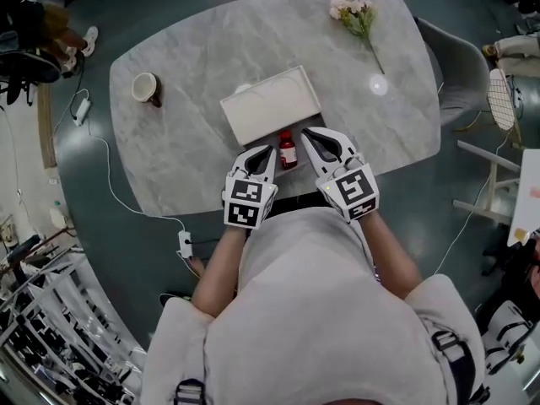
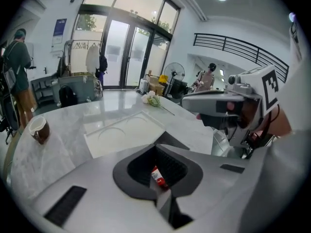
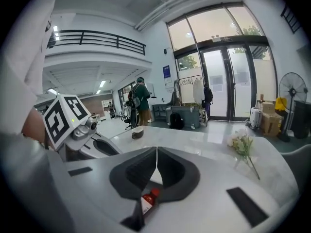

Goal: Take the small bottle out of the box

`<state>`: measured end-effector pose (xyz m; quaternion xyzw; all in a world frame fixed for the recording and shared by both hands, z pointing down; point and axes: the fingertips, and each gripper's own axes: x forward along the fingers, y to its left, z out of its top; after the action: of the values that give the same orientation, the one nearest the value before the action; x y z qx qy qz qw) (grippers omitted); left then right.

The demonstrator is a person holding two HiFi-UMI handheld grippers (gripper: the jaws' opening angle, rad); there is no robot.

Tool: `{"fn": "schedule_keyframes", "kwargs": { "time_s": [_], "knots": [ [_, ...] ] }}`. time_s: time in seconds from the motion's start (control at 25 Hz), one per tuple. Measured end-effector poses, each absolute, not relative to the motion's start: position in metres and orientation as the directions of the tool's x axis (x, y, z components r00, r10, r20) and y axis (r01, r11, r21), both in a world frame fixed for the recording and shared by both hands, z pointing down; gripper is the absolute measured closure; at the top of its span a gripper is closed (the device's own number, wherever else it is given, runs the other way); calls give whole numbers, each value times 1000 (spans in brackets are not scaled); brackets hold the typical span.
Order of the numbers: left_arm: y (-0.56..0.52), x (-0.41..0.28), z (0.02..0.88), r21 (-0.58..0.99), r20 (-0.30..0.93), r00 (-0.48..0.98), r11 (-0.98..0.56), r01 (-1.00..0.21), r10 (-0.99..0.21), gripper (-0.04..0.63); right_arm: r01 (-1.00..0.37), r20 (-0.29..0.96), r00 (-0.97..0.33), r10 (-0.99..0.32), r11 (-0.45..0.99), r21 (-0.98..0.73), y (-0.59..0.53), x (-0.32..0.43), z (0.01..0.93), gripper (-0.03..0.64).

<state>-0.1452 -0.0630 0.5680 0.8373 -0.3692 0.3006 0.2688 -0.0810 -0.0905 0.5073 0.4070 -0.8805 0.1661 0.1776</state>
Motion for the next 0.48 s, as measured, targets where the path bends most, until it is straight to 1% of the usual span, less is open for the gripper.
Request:
{"fn": "schedule_keyframes", "kwargs": {
  "time_s": [0.2,0.32,0.48],
  "knots": [
    [-65,-138,586,265,741,540,-566,-781,-399,572,-778,470,-607,-641,600,-186,-98,-76,519,591],
    [-64,-131,598,270,763,513,-529,-805,-392,572,-751,490,-636,-597,624,-215,-97,-69,536,591],
    [-66,-124,613,242,802,442,-460,-855,-401,572,-697,499,-688,-527,672,-250,-98,-59,554,591]
  ]
}}
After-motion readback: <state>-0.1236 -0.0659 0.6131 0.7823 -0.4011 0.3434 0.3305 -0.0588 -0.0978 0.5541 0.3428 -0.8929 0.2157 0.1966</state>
